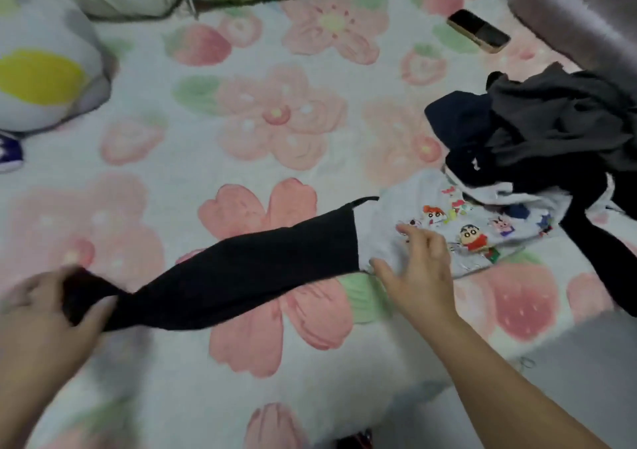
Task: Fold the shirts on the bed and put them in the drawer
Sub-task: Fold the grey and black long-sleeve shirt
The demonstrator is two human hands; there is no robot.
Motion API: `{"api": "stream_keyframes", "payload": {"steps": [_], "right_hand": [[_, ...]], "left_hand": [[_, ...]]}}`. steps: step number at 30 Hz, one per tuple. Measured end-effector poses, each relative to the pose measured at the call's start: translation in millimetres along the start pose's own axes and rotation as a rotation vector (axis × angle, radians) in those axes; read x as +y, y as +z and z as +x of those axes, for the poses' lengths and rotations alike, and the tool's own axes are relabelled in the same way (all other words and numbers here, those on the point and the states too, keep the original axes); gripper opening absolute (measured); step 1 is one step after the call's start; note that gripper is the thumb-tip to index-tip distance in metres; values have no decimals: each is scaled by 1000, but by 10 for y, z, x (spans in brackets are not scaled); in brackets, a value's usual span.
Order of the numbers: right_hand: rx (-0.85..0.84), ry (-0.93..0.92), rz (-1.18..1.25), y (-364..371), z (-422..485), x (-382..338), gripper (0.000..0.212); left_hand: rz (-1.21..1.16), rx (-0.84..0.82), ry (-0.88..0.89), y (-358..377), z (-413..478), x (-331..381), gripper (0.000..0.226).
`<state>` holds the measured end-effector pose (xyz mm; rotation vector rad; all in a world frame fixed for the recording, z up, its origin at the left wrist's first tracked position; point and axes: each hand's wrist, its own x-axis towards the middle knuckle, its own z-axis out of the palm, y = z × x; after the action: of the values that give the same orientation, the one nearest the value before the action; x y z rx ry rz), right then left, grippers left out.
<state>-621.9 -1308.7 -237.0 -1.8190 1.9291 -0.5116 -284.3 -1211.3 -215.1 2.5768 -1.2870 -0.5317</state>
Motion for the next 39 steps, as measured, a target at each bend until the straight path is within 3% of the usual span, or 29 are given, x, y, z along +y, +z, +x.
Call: {"api": "stream_keyframes", "payload": {"steps": [4, 6, 8, 10, 14, 16, 18, 20, 22, 24, 27, 29, 31, 33, 35, 37, 39], "right_hand": [[-180, 113, -346, 323, 207, 17, 80], [-260, 167, -415, 395, 280, 96, 63], [-222, 69, -359, 437, 260, 138, 27], [-177, -49, -273, 476, 93, 16, 9], [-321, -403, -37, 793, -716, -709, 14], [-413, -591, 83, 998, -1116, -1016, 9], [-539, -537, 213, 1016, -1260, -1166, 19], [-399, -460, 228, 869, -1191, -1085, 25], [-61, -407, 126, 655, -916, -823, 25], [108, -200, -43, 405, -482, -507, 37], [-97, 110, -307, 108, 192, -63, 72], [-244, 79, -397, 61, 495, 61, 83], [-356, -78, -386, 172, 712, 2, 83], [-454, -164, -335, 371, 845, -206, 79], [-532, -138, -358, 554, 902, -418, 68], [-587, -163, -359, 640, 843, -602, 39], [-580, -307, -155, 543, 698, -744, 18]], "left_hand": [[58, -127, 179, 479, -120, 427, 71], [-4, -213, 219, 775, -200, 688, 71], [-69, -269, 191, 944, -229, 710, 69], [-148, -246, 179, 948, -250, 615, 66], [-486, -81, 187, 663, -257, 424, 52], [-512, -86, 238, 490, -237, 271, 45], [-450, -141, 298, 400, -198, 107, 45], [-353, -192, 286, 370, -177, 43, 57], [-273, -203, 297, 433, -196, 120, 66], [-177, -234, 337, 596, -242, 315, 73], [-18, -244, 326, 831, -292, 610, 68], [-20, -161, 297, 869, -317, 682, 44], [-108, -40, 244, 810, -357, 616, 29], [-107, 122, 120, 698, -373, 427, 23], [-34, 201, -52, 591, -383, 166, 21], [-5, 141, -195, 497, -390, -34, 27], [31, 67, -166, 411, -387, -77, 53]]}}
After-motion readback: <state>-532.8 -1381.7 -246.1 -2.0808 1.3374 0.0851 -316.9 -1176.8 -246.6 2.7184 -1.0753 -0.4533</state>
